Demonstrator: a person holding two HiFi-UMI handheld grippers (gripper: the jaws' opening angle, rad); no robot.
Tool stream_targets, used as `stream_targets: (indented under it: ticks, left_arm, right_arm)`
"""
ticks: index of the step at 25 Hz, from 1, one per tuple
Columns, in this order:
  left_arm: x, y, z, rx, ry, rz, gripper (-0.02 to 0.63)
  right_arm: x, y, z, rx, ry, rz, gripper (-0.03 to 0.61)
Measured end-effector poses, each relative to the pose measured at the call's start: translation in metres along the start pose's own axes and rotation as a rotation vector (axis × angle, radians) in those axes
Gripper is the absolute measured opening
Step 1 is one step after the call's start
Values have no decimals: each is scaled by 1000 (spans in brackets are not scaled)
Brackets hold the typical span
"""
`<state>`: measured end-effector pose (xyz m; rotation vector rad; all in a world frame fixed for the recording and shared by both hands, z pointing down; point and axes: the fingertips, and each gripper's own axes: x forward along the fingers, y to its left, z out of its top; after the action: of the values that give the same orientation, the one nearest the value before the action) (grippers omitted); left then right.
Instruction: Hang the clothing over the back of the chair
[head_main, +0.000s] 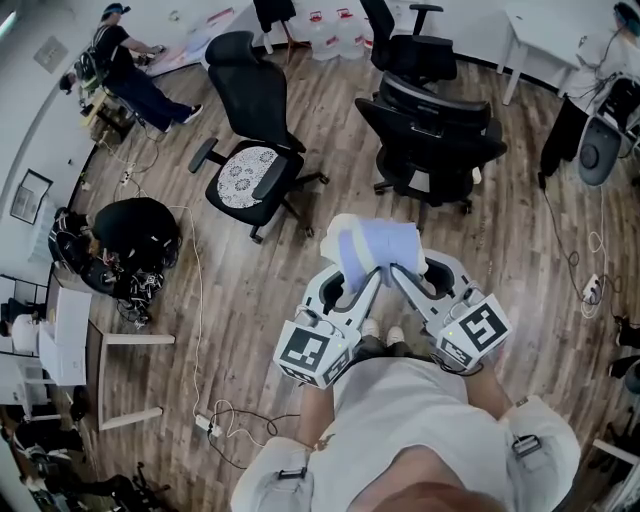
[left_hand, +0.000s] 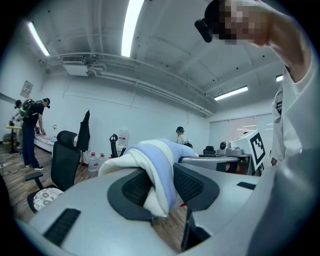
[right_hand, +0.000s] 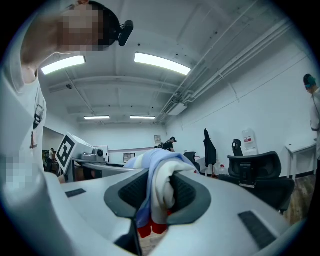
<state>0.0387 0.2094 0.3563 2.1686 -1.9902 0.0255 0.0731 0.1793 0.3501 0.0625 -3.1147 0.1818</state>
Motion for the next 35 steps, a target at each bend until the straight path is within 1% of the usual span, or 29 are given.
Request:
stream_targets:
  ticks: [5,12,22,29,35]
  left_arm:
    - [7,16,0,-11,5,-3,149]
    - [18,54,0,-16,9,-18,149]
    - [40,101,14,-4,-14,-70,149]
    - [55,123,21,0,-9,-116,149]
    - [73,135,24,-9,1,-135,149]
  right_arm:
    - [16,-8,-2,6,9,-3,114]
    - [53,-21,-6,12,18,-20,114]
    - [98,-43,2,-16,12,-73,114]
    - [118,-57,7,-11,6,-125,114]
    - [129,-76,8,-3,12,-143,114]
